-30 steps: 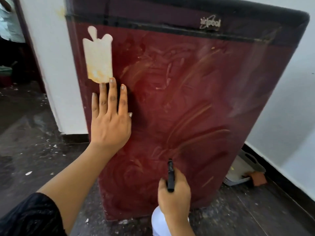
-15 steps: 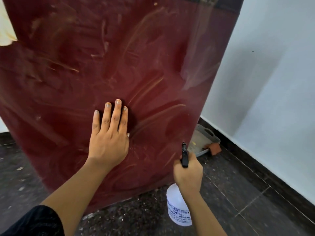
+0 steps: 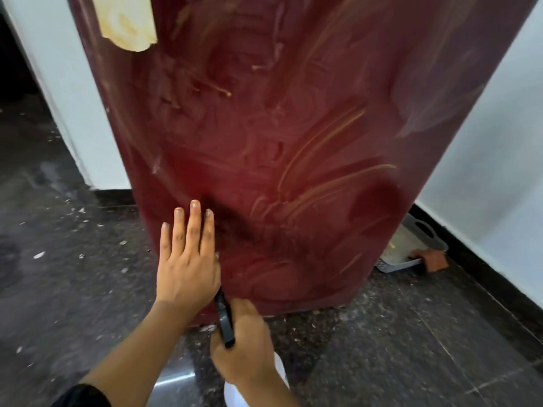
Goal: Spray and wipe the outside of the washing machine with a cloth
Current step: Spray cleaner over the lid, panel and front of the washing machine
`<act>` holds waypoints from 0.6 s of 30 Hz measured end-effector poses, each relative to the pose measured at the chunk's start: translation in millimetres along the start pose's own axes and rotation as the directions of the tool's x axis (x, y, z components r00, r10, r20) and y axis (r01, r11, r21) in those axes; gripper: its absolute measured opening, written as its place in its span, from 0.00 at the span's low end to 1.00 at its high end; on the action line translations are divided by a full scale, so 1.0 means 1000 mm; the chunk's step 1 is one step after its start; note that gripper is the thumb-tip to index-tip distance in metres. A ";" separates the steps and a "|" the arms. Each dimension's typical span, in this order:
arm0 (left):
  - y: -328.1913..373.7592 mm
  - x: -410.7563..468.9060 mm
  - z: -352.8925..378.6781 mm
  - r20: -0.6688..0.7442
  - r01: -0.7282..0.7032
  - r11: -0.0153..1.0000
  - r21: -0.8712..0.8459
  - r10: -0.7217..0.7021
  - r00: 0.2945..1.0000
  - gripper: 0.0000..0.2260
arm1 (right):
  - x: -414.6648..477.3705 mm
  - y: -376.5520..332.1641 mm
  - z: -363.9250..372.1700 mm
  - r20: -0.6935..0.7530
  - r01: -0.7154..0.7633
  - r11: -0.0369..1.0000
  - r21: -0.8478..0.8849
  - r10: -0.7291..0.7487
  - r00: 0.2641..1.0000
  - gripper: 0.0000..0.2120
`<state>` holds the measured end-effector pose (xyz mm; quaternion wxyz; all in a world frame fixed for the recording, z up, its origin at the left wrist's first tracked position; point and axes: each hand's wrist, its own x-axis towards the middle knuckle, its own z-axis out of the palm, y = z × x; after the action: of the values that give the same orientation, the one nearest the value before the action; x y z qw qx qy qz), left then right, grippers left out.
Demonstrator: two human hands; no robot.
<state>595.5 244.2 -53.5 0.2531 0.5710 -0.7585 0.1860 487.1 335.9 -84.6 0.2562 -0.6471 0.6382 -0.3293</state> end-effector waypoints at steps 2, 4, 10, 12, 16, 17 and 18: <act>-0.016 -0.010 0.002 0.038 0.037 0.999 -0.004 -0.037 0.999 0.31 | 0.002 -0.003 0.019 0.042 -0.001 1.000 -0.021 0.001 0.999 0.09; -0.027 -0.014 0.003 0.061 0.036 0.999 -0.014 -0.035 0.998 0.31 | 0.006 -0.002 0.035 0.087 0.013 0.997 -0.081 -0.006 0.996 0.08; -0.034 -0.010 0.010 0.145 0.009 0.999 -0.034 -0.004 0.989 0.33 | 0.020 0.021 0.052 0.003 -0.060 0.985 -0.163 0.061 0.998 0.11; -0.030 -0.008 0.013 0.166 0.015 0.999 -0.042 -0.008 0.986 0.35 | 0.020 0.038 0.046 -0.081 -0.159 0.980 -0.117 0.150 0.985 0.10; -0.010 -0.007 0.023 0.160 0.003 0.998 -0.060 0.006 0.987 0.36 | 0.011 0.081 0.019 -0.289 -0.354 0.935 0.011 0.342 0.894 0.11; -0.004 -0.008 0.026 0.155 -0.027 0.998 -0.059 0.036 0.987 0.35 | 0.010 0.091 0.012 -0.329 -0.377 0.925 0.039 0.368 0.870 0.11; 0.005 -0.008 0.031 0.151 -0.061 0.996 -0.065 0.070 0.986 0.35 | 0.009 0.102 0.003 -0.366 -0.402 0.913 0.066 0.397 0.842 0.12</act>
<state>587.1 234.1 -83.3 0.2049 0.5505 -0.7992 0.1271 421.5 321.4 -162.4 0.1895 -0.4274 0.7978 -0.3807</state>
